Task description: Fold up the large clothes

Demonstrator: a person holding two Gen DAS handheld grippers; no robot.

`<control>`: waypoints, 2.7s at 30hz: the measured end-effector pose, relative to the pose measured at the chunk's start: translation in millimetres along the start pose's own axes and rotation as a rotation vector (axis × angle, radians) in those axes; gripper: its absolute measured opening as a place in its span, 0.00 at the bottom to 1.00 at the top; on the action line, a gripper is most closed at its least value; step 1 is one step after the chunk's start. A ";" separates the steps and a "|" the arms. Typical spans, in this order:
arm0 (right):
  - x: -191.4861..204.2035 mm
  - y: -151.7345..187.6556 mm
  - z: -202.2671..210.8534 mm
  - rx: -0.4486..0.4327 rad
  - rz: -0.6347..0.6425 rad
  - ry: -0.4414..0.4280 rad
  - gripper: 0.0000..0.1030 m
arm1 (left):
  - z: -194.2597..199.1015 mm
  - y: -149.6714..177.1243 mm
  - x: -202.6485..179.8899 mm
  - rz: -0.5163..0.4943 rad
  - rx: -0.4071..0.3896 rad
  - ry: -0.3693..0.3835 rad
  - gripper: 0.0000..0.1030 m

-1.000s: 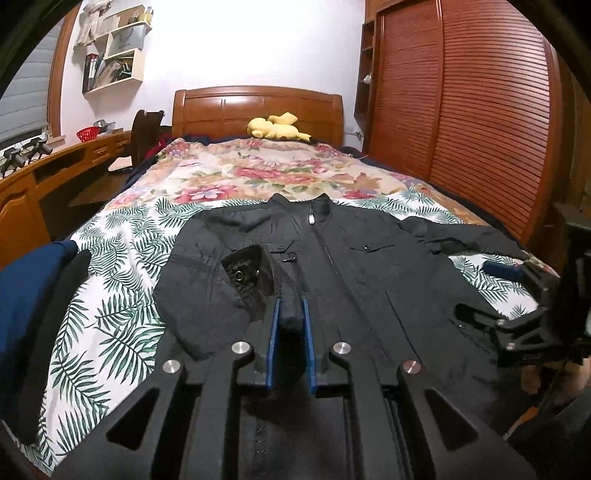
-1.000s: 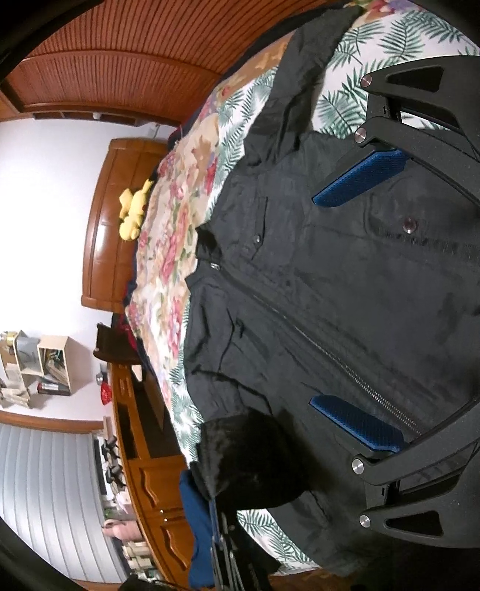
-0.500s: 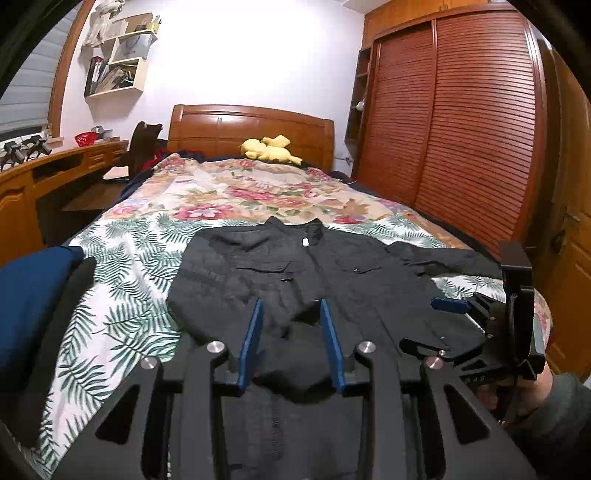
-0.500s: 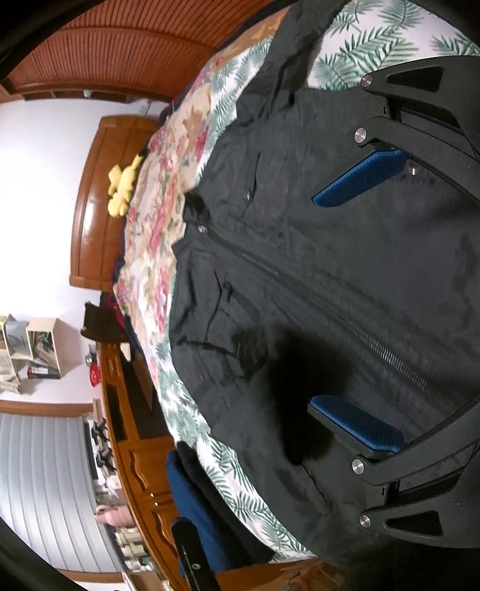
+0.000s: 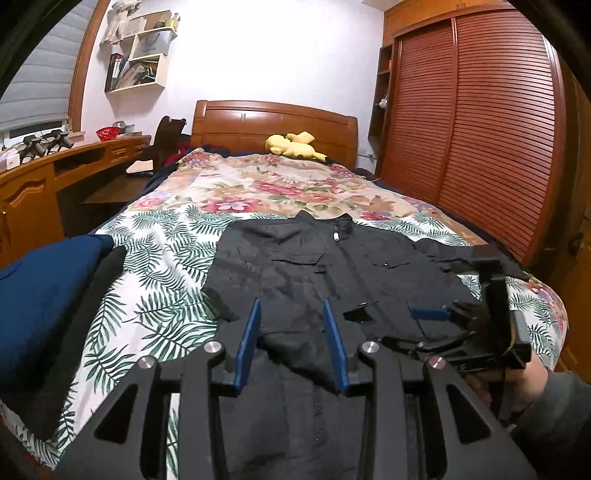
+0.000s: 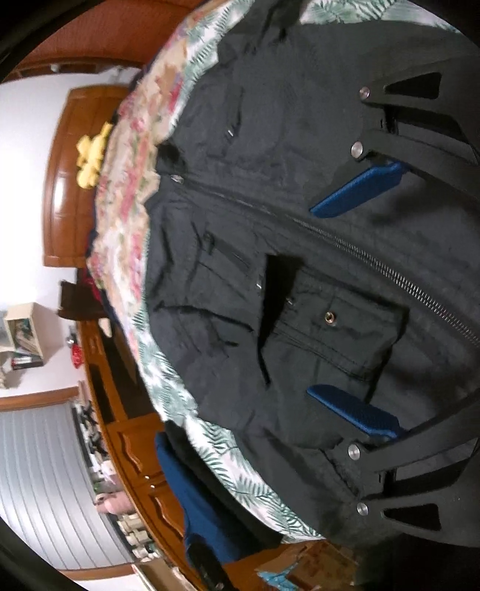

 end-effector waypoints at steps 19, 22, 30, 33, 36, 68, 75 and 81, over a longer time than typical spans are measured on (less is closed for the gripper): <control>24.6 23.6 -11.2 0.081 0.037 -0.132 0.12 | 4.7 -0.1 8.8 0.013 -0.004 -0.019 0.32; 25.7 17.9 4.5 0.037 0.048 -0.123 0.07 | 4.8 -0.5 4.5 0.008 -0.006 -0.010 0.32; 13.1 -2.9 78.4 -0.151 0.057 -0.059 0.06 | 1.9 -4.9 -11.8 -0.002 -0.017 0.022 0.32; -1.3 -4.8 104.4 -0.211 0.042 -0.015 0.06 | -1.7 -6.3 -20.3 -0.006 -0.015 0.032 0.32; -15.5 -2.7 125.5 -0.254 0.017 0.029 0.06 | -6.0 -7.4 -30.8 -0.015 -0.013 0.042 0.32; -96.9 54.5 107.3 -0.086 -0.057 0.206 0.44 | -44.3 3.2 -120.9 -0.118 0.030 0.124 0.32; -107.6 79.0 59.9 0.060 -0.097 0.186 0.44 | -41.3 1.3 -126.8 -0.121 0.012 0.146 0.32; -106.8 82.8 55.3 0.063 -0.091 0.193 0.44 | -36.5 -3.1 -128.9 -0.123 -0.010 0.151 0.32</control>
Point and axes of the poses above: each gripper's, at about its wrist camera, not at the fingertips, and z roughly against the way its jaws point, x to its left, y to its underside, the point moved 7 cm from there along -z, roughly the way its jaws point, and after that the axes turned 1 degree about z, right-handed, at the moved point
